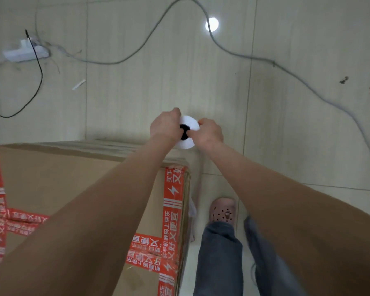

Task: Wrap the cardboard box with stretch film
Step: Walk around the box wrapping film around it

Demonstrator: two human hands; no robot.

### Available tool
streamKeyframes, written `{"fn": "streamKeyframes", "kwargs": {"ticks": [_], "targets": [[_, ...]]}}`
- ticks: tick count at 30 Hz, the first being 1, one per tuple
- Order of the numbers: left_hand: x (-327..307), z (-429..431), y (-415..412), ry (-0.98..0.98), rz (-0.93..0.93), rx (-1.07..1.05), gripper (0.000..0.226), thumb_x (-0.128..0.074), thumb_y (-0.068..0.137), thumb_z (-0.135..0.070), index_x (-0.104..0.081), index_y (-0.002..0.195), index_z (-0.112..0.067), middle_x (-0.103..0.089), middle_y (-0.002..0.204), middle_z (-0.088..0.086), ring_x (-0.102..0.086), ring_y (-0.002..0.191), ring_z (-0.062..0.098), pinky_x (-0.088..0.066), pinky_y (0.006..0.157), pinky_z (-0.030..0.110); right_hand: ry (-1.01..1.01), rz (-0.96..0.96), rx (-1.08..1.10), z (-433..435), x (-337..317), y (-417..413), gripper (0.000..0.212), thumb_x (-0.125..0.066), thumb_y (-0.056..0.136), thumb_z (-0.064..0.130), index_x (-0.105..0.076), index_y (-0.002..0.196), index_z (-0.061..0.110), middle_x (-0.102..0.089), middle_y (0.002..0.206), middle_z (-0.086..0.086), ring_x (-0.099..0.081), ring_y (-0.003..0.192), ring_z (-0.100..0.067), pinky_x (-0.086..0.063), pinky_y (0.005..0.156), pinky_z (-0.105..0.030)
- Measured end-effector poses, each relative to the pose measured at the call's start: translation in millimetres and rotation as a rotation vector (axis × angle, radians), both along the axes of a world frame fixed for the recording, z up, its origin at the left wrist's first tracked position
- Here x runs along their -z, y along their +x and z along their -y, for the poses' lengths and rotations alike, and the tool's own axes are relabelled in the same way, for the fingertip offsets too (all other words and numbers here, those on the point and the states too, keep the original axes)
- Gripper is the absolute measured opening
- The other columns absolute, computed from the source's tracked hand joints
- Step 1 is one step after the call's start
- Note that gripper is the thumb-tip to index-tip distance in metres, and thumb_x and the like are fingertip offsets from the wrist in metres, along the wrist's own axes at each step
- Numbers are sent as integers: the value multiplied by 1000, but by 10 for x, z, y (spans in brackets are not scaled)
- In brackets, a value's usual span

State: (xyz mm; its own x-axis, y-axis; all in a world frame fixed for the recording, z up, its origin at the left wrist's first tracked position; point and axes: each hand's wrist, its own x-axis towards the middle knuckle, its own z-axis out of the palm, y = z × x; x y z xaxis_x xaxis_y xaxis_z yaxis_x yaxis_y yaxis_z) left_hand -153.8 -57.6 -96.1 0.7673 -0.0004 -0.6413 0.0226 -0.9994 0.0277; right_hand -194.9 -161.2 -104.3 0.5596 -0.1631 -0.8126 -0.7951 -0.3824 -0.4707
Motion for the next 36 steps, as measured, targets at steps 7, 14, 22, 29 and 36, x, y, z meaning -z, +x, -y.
{"fn": "streamKeyframes", "kwargs": {"ticks": [7,14,22,29,36], "targets": [[24,89,75,-4,69,219,35,-56,83,-10,-56,118,-14,-55,111,6,-57,98,26,-44,67,33,49,-15,-45,89,-35,132,39,-66,84,25,-51,118,13,-54,105,-2,-52,87,-20,-39,68,-29],[6,98,163,-29,97,-127,24,-59,83,-15,-57,106,-9,-57,105,10,-57,93,30,-37,65,32,-13,23,-136,179,-83,325,47,-68,82,31,-49,123,15,-60,114,-5,-59,103,-25,-42,74,-28],[-25,-73,241,-134,89,-780,25,-63,81,-30,-55,91,-8,-66,93,11,-67,78,29,-56,69,36,-114,235,-407,-19,-125,765,35,-52,88,10,-56,121,21,-63,112,-7,-60,100,-29,-48,75,-32],[-143,-183,308,-45,113,-641,31,-62,87,-24,-52,110,-5,-58,109,12,-58,99,30,-41,69,33,-128,272,-587,-143,-157,958,35,-48,87,7,-53,121,15,-61,110,-12,-58,97,-32,-42,72,-31],[-155,-100,390,-55,141,-440,36,-53,89,-10,-48,125,-12,-48,120,10,-54,104,29,-40,69,34,-121,181,-605,-161,-115,980,34,-59,86,17,-50,119,15,-61,109,-10,-59,96,-31,-47,74,-35]]}}
